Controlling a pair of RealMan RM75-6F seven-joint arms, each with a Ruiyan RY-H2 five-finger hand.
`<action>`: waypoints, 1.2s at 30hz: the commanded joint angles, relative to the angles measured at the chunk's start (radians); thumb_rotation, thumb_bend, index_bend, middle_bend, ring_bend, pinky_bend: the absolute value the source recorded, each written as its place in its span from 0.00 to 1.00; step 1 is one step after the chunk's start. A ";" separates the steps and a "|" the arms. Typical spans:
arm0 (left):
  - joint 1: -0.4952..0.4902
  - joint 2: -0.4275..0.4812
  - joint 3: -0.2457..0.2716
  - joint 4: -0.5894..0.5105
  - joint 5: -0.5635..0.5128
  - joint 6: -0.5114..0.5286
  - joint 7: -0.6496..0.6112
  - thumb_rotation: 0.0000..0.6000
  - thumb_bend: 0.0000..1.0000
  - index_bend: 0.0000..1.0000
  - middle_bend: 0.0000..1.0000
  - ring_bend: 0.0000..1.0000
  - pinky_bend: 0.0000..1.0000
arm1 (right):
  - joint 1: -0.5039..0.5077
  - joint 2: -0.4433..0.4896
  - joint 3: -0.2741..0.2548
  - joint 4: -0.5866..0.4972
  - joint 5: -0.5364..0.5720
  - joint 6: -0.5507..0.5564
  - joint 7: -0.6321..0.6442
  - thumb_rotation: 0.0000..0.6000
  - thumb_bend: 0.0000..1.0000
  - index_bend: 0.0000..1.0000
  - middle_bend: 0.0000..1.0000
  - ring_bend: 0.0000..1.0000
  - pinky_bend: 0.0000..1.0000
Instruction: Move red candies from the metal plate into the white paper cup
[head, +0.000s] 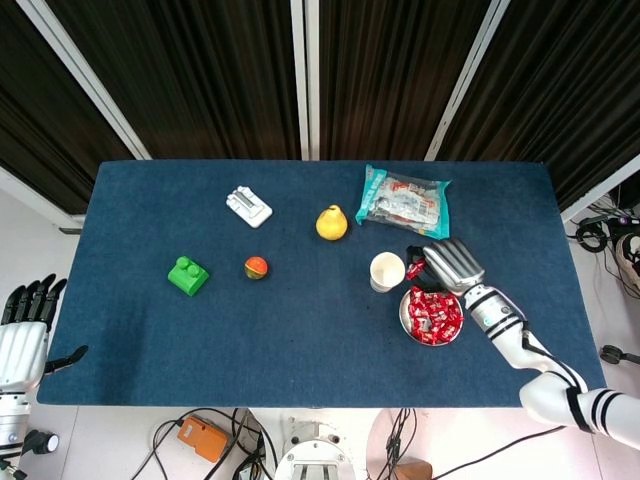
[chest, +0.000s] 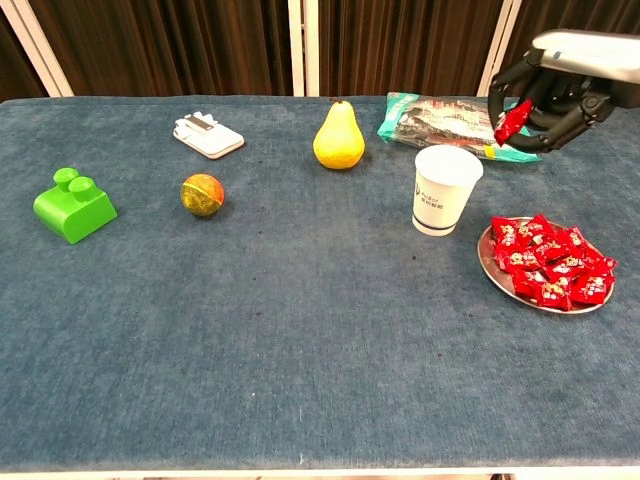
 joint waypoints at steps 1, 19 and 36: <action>-0.001 0.000 -0.002 0.000 -0.002 -0.002 0.000 1.00 0.00 0.00 0.00 0.00 0.00 | 0.064 -0.025 0.025 0.007 0.087 -0.089 -0.091 1.00 0.61 0.77 0.94 1.00 1.00; -0.002 0.004 -0.004 -0.003 -0.001 0.001 0.008 1.00 0.00 0.00 0.00 0.00 0.00 | 0.117 -0.066 0.016 0.010 0.232 -0.116 -0.231 1.00 0.39 0.41 0.94 1.00 1.00; -0.005 0.013 -0.008 -0.018 0.013 0.016 0.016 1.00 0.00 0.00 0.00 0.00 0.00 | -0.134 0.123 -0.173 -0.174 -0.062 0.180 -0.106 1.00 0.32 0.45 0.94 1.00 1.00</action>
